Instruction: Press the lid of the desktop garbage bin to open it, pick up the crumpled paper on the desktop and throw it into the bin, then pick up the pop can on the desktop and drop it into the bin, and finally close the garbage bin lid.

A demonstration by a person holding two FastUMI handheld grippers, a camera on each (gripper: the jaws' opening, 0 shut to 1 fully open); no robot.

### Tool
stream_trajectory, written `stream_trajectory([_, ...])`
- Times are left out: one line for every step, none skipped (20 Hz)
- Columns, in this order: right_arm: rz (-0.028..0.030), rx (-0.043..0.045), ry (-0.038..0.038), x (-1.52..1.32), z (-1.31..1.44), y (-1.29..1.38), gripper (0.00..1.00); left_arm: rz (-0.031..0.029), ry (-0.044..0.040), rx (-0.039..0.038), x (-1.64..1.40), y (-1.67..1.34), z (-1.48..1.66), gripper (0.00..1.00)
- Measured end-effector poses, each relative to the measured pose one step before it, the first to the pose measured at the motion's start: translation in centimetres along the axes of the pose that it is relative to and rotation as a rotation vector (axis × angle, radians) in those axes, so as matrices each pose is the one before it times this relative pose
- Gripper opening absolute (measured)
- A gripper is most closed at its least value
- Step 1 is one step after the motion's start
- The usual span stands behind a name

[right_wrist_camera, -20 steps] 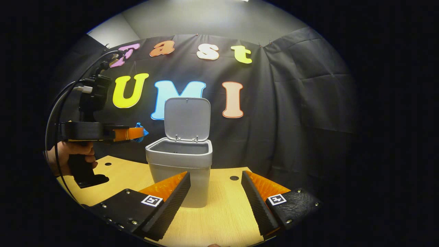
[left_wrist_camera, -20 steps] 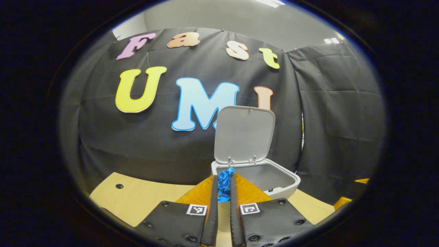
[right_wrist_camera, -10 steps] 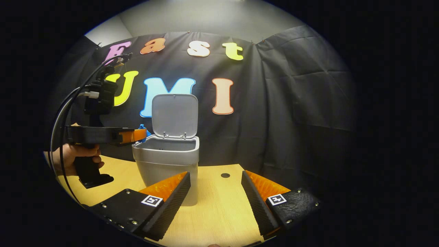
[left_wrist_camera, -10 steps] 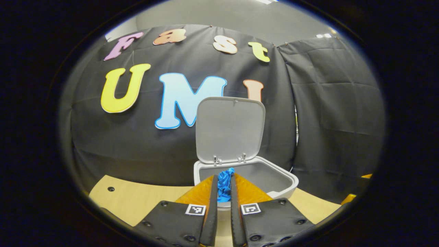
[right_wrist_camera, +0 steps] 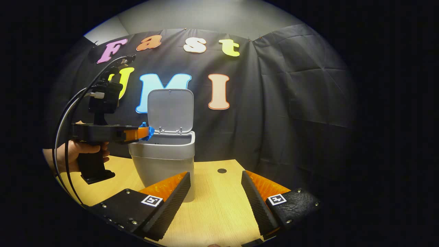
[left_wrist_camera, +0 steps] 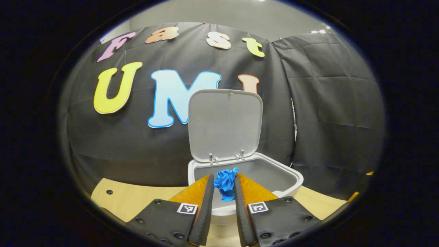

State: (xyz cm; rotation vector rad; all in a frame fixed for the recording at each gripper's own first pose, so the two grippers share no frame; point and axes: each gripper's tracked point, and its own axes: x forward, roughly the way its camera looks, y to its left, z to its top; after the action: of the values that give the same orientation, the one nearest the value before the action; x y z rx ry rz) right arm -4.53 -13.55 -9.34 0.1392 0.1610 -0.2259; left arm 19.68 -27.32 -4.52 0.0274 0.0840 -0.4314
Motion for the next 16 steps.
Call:
stream_trajectory([-0.00004, -0.00389, -0.00305, 0.099, 0.147, 0.136, 0.96, -0.00399, -0.00053, -0.00983, -0.131, -0.005, 0.033, 0.5])
stream_trajectory([0.00278, -0.00425, -0.00158, 0.122, -0.043, 0.239, 0.96, -0.00217, -0.00152, -0.0087, -0.184, 0.012, 0.049, 0.54])
stream_trajectory([0.00593, -0.00431, 0.00066, 0.07, 0.04, 0.243, 0.96, -0.00005, -0.00212, -0.00516, -0.131, 0.103, 0.08, 0.58])
stream_trajectory([0.00734, -0.00379, 0.00127, 0.074, -0.1, 0.337, 0.96, -0.00031, -0.00263, -0.00455, 0.02, 0.051, 0.005, 0.61])
stream_trajectory([0.00879, -0.00263, 0.00169, 0.087, 0.019, 0.346, 0.96, 0.00223, -0.00192, -0.00223, -0.16, 0.169, 0.057, 0.65])
stream_trajectory([0.01053, -0.00224, 0.00027, -0.022, -0.026, 0.382, 0.96, -0.00247, 0.00057, -0.00291, -0.079, 0.026, 0.104, 0.69])
stream_trajectory([0.00998, -0.00329, -0.00126, 0.046, 0.141, 0.427, 0.96, -0.00637, 0.00088, -0.00483, -0.172, -0.059, 0.018, 0.72])
stream_trajectory([0.00922, -0.005, -0.00323, 0.089, 0.083, 0.394, 0.96, -0.00169, 0.00032, -0.00162, -0.265, -0.03, 0.049, 0.79])
stream_trajectory([0.00848, -0.00721, -0.00509, 0.099, 0.205, 0.356, 0.96, -0.00158, -0.00533, -0.00188, -0.331, -0.006, 0.238, 0.72])
stream_trajectory([0.00946, -0.00805, -0.0044, 0.137, 0.052, 0.408, 0.96, 0.00007, -0.00949, -0.0038, -0.322, 0.014, 0.367, 0.8])
stream_trajectory([0.01385, -0.00499, -0.00173, 0.098, 0.114, 0.49, 0.96, 0.00156, -0.01058, -0.00295, -0.425, 0.118, 0.403, 0.87])
stream_trajectory([0.01653, -0.00168, -0.00252, 0.142, 0.036, 0.569, 0.96, 0.00835, -0.01055, -0.00081, -0.386, 0.195, 0.395, 0.95])
stream_trajectory([0.01657, -0.00026, -0.00411, 0.07, 0.172, 0.548, 0.96, 0.00188, -0.00761, -0.00274, -0.484, 0.259, 0.361, 0.96])
stream_trajectory([0.01659, -0.00149, -0.00137, 0.015, 0.091, 0.652, 0.96, 0.00734, -0.00807, -0.00494, -0.46, 0.237, 0.202, 0.89])
stream_trajectory([0.01692, -0.00313, -0.00081, 0.038, 0.111, 0.571, 0.96, 0.01228, -0.00455, -0.00213, -0.596, 0.459, 0.225, 0.89])
stream_trajectory([0.01656, -0.00445, -0.00342, 0.019, 0.069, 0.617, 0.96, 0.01032, -0.00596, -0.00131, -0.595, 0.44, 0.217, 0.89])
